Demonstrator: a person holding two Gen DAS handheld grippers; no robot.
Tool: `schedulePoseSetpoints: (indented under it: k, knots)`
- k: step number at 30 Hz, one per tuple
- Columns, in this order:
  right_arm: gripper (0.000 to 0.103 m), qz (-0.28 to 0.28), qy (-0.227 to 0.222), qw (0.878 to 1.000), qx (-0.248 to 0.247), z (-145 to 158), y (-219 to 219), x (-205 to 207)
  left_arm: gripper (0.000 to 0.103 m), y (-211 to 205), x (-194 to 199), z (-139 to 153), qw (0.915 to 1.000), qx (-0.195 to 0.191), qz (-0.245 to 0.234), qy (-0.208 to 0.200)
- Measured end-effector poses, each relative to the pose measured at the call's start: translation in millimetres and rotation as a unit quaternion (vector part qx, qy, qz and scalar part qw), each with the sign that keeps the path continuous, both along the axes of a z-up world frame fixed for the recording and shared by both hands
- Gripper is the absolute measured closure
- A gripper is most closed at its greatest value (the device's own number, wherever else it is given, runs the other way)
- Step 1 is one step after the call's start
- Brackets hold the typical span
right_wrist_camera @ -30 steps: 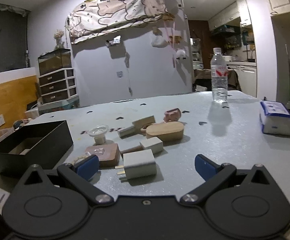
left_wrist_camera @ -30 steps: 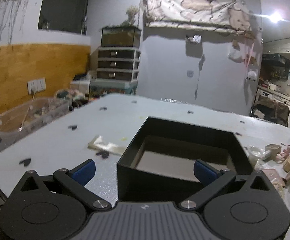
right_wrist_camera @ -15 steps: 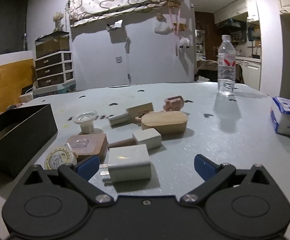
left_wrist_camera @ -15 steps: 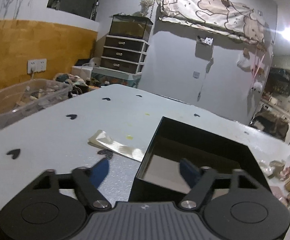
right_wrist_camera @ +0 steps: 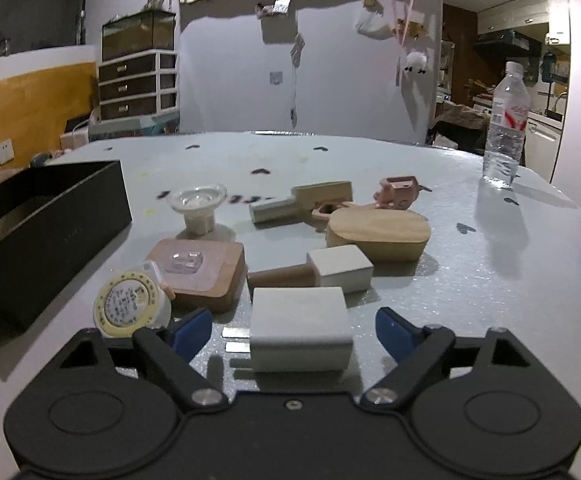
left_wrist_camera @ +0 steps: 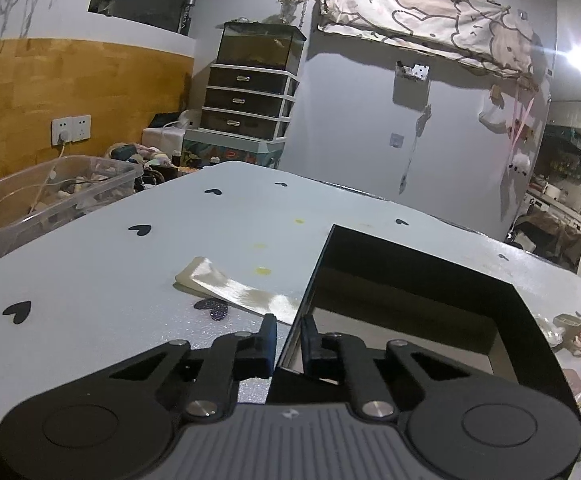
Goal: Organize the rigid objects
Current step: 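Reach the right tool to the white charger block while the left tool grips the black box wall, then close the right tool on the white charger and lift it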
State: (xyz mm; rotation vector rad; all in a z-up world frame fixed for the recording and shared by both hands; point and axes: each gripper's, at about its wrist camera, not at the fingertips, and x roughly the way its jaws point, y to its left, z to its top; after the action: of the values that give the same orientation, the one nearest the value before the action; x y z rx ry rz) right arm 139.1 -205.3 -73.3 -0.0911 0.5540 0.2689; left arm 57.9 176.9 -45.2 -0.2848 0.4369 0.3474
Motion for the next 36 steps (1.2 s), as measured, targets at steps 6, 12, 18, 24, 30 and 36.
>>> schedulePoseSetpoints:
  k: [6,12,18,24,30,36]
  knots:
    - [0.033,-0.005,0.026,1.000,0.004,-3,1,8,0.091,2,-1,0,1.0000,-0.003,-0.003,-0.005]
    - [0.037,-0.004,0.033,0.999,0.008,0,1,3,0.093,5,-4,-1,0.9997,-0.014,-0.010,-0.016]
    - [0.037,-0.001,0.032,0.998,0.045,21,-1,-10,0.097,5,-5,-2,0.9992,-0.021,-0.021,-0.027]
    - [0.037,0.040,0.001,0.997,0.064,65,28,-18,0.097,7,-6,-4,0.9985,-0.022,-0.033,-0.037]
    - [0.037,0.120,0.013,0.987,0.104,105,90,-5,0.097,11,-8,-5,0.9976,-0.017,-0.051,-0.043]
    - [0.037,0.170,0.103,0.969,0.145,110,179,37,0.096,16,-8,-6,0.9967,-0.018,-0.065,-0.046]
